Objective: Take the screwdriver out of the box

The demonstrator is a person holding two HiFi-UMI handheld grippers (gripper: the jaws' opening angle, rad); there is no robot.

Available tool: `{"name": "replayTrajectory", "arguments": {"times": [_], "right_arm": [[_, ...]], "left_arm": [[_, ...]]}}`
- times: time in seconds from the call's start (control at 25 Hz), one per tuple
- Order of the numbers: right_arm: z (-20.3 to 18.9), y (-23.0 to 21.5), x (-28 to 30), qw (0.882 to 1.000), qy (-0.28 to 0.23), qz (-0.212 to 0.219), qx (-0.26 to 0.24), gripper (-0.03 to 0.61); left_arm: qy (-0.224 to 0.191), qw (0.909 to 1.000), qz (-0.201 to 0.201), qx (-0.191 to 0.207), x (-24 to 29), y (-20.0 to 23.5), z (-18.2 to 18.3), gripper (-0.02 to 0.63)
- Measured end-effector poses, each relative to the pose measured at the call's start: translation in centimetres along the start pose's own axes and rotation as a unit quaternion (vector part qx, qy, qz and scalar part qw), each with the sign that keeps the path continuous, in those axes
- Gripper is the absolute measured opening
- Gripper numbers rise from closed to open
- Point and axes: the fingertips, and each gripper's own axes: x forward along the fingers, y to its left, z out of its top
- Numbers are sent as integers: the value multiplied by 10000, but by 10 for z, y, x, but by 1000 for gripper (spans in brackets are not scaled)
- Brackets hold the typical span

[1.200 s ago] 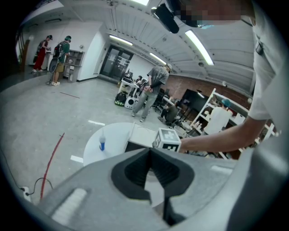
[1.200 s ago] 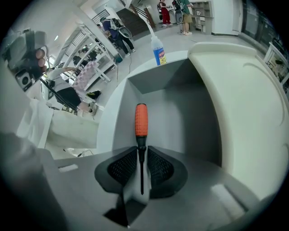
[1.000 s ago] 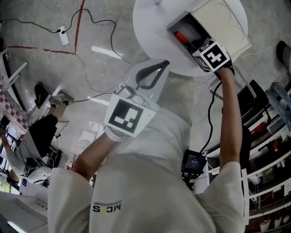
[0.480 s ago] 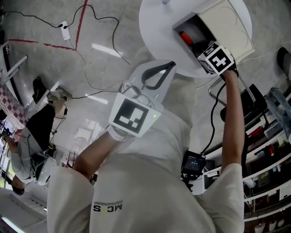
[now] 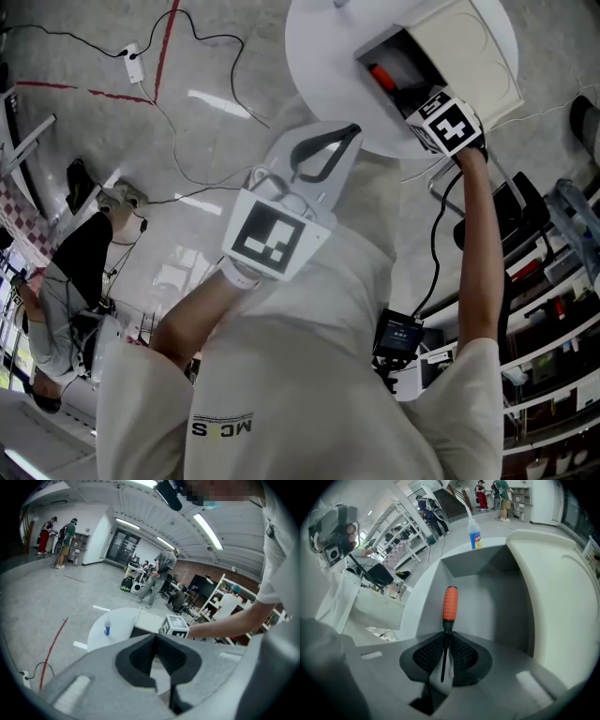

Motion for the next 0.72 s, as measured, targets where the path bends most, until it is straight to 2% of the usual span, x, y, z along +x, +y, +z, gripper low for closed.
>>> {"name": "replayTrajectory", "arguments": {"times": [0.36, 0.72], "right_arm": [[9, 0, -15, 9969, -647, -413, 152, 43], [11, -1, -45, 9875, -1201, -812, 616, 42]], "left_arm": [[36, 9999, -47, 136, -1, 1, 4, 2], [-79, 9996, -126, 254, -1, -11, 22, 2]]}}
